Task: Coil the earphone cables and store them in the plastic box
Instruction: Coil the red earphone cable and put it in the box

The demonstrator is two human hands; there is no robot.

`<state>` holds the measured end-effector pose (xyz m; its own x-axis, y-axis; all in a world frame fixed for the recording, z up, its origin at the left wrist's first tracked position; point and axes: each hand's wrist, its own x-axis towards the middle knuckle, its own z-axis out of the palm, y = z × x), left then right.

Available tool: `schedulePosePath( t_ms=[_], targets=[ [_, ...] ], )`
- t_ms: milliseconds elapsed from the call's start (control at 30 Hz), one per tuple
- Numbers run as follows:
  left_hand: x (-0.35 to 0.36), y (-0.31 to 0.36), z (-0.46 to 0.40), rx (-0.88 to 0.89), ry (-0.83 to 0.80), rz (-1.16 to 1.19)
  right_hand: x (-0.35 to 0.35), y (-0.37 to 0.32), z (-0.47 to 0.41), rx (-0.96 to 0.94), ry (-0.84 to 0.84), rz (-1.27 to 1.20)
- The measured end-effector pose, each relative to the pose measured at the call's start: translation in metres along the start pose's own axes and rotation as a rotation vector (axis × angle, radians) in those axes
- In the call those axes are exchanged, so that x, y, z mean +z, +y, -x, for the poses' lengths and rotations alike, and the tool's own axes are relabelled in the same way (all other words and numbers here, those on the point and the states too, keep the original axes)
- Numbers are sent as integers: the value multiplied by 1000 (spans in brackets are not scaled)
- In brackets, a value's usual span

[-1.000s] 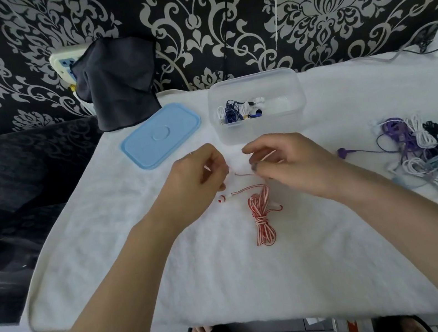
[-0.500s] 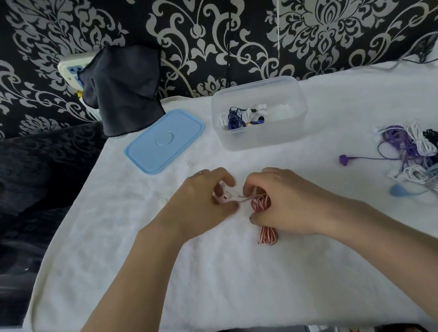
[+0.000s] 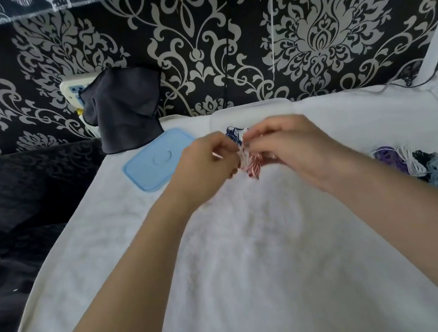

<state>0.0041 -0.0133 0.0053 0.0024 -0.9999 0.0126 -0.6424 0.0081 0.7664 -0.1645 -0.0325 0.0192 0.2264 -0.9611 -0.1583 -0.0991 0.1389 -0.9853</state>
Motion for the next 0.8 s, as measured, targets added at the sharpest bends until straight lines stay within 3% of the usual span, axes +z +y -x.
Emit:
schedulePosePath(
  t_ms=[167, 300, 367, 433, 533, 667, 800],
  targets=[
    [-19, 33, -65, -36, 17, 108, -15, -47, -60, -72, 91, 282],
    [-8, 36, -99, -87, -103, -54, -21, -30, -112, 5, 244, 655],
    [2, 30, -103, -102, -169, -188, -18, -12, -116, 60, 179, 842],
    [9, 23, -100, -108, -195, -282, -13, -2, -113, 108, 3, 978],
    [15, 14, -91, -71, -193, -336, -12, -4, -109, 139, -175, 965],
    [16, 16, -78, 23, -64, -318, -12, -14, -104, 130, -224, 986],
    [24, 21, -62, 146, 23, -326, -21, -18, -95, 11, 8, 1103]
  ],
)
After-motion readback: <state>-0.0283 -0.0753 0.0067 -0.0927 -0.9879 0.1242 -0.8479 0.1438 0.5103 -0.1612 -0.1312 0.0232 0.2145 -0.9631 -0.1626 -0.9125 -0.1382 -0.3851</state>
